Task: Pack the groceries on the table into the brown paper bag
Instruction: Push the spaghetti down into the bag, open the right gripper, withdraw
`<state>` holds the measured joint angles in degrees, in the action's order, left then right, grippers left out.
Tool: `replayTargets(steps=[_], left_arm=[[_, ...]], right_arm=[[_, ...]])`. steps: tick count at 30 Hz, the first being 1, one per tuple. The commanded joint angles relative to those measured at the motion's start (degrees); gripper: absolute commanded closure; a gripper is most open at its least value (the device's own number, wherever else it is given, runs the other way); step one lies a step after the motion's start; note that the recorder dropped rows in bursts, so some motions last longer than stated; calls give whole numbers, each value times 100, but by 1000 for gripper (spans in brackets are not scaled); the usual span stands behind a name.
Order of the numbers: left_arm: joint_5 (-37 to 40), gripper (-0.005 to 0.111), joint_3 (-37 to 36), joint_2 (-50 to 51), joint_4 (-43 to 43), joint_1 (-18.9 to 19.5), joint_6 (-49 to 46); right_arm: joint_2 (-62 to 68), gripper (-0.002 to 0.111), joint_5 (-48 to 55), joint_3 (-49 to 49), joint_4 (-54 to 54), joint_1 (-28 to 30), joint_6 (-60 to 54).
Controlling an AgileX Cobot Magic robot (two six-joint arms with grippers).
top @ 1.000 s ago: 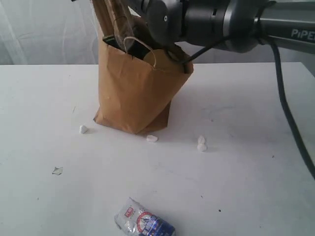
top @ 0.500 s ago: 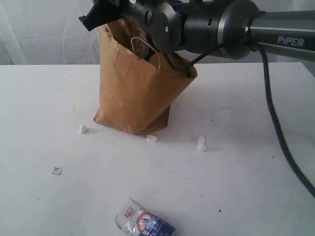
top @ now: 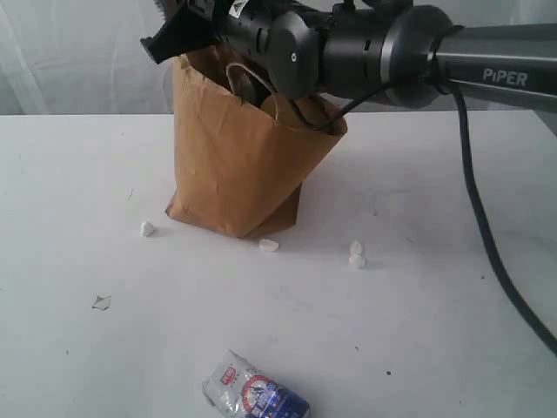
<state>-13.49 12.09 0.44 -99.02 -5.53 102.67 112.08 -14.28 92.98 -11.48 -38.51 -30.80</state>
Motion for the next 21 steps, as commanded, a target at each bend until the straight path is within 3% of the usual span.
replayTargets(steps=[1, 6, 18, 21], left_arm=[[-44, 107, -36, -44, -93, -49, -7], [-44, 107, -36, -44, -93, -49, -7], [-44, 107, -36, -44, -93, -49, -7], [-44, 107, -36, -44, -93, -49, -7]], right_arm=[[-116, 89, -139, 60, 60, 30, 27], [-116, 78, -166, 60, 60, 30, 27], [-116, 76, 398, 60, 60, 30, 27], [-116, 68, 559, 60, 60, 30, 27]])
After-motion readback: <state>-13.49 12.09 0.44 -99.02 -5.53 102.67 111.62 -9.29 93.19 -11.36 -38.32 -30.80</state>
